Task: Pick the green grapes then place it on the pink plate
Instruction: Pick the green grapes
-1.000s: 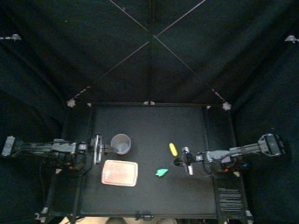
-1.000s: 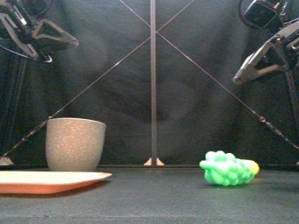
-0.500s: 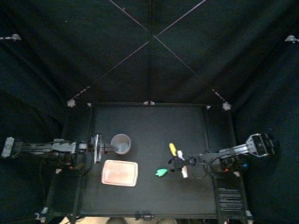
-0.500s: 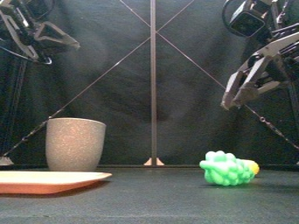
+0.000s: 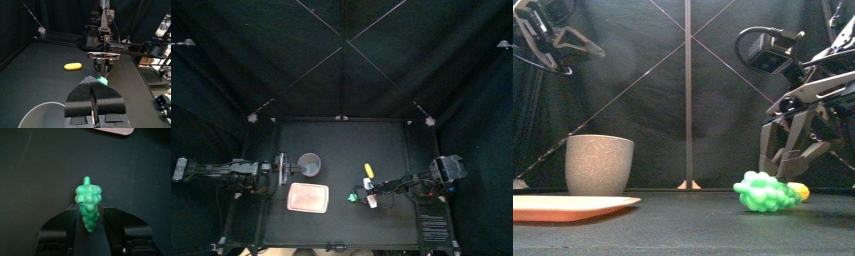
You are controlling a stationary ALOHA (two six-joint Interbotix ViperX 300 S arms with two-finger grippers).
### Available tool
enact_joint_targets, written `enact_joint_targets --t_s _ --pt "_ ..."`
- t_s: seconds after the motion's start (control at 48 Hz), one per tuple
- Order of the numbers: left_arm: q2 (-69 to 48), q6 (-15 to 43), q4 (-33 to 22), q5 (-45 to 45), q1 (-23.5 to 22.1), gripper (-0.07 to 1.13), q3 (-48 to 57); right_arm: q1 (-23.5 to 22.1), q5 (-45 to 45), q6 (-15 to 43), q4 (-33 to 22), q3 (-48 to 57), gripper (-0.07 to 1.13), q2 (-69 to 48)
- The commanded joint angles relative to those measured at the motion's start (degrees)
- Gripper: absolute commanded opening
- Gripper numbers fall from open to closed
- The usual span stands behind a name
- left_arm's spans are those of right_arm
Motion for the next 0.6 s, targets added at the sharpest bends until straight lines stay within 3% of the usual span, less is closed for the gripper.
enact_joint_targets --t_s 0.021,0.229,0.604 --pt "0.26 0.09 0.0 -0.44 0.26 0.07 -0.88 0.62 1.32 0.97 2.02 -1.67 0.79 -0.97" --pt "0.26 -0.09 0.0 -0.62 0.35 0.07 -0.88 0.62 2.55 1.14 3.96 -3.16 0.91 2.2" --pt "0.26 -0.09 -1.41 -0.44 0.35 0.07 -0.09 0.35 2.99 0.88 2.99 -7.12 0.9 6.33"
